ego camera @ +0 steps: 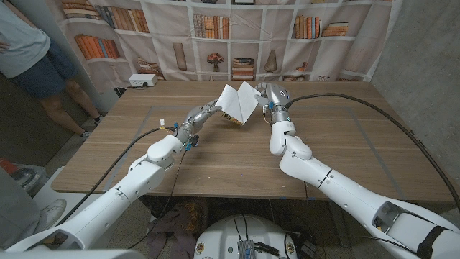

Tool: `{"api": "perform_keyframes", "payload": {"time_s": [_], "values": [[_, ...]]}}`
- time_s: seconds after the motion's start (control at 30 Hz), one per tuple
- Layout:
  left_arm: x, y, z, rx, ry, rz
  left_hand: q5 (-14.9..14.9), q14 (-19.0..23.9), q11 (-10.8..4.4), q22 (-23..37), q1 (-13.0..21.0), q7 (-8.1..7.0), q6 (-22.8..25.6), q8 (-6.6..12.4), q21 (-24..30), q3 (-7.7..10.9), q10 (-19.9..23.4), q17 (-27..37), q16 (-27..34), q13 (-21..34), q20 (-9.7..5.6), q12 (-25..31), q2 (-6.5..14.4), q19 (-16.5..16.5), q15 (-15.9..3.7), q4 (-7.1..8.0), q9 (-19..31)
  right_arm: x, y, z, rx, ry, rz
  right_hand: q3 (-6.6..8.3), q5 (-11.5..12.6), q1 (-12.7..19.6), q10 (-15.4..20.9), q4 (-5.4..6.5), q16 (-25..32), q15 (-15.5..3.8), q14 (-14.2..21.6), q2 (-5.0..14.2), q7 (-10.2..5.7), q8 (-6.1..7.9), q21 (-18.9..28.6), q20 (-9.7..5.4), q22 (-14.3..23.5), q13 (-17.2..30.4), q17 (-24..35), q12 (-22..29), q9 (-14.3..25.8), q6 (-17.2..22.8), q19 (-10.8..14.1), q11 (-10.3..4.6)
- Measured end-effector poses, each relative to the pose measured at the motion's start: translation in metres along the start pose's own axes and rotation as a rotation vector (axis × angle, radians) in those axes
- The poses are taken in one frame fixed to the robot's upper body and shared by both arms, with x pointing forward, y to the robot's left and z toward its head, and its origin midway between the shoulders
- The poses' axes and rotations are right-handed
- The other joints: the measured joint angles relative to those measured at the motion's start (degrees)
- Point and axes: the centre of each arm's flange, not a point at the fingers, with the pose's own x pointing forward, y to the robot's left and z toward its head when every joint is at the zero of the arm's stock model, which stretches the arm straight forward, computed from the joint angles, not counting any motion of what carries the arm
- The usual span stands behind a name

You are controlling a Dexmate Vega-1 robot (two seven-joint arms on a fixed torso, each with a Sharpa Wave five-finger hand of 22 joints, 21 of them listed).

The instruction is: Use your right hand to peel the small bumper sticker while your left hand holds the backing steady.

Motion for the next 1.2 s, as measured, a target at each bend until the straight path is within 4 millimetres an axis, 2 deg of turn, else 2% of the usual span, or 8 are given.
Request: {"api": "perform_keyframes", "payload": {"time_s": [0.73, 1.2], "values": [[-0.011, 0.005, 0.005, 0.001, -0.022, 0.044, 0.0, 0.0, 0.02, 0.0, 0.0, -0.01, 0.0, -0.24, 0.0, 0.45, 0.0, 0.0, -0.2, 0.0, 0.01, -0.4, 0.0, 0.0, 0.0, 0.02, -0.3, 0.011, -0.019, -0.029, -0.014, 0.107, -0.067, 0.0, 0.0, 0.0, 0.4, 0.0, -0.2, -0.2, 0.4, 0.0, -0.01, 0.0, 0.5, 0.0, -0.3, -0.1, 0.0, -0.4, 0.0, 0.0, 0.0, -0.16], [-0.024, 0.021, 0.011, 0.007, -0.042, 0.105, 0.0, 0.0, 0.02, 0.0, -0.2, -0.33, 0.3, -0.31, 0.0, 0.44, 0.0, 0.0, -0.2, 0.0, 0.01, -0.4, -0.2, 0.0, 0.0, 0.02, -0.3, 0.02, -0.033, -0.04, -0.025, 0.155, -0.119, 0.0, 0.0, 0.0, 0.3, 0.0, -0.2, -0.2, 0.4, 0.0, -0.01, 0.0, 0.4, 0.0, -0.5, -0.1, 0.0, -0.4, 0.0, 0.0, 0.0, -0.12]]}}
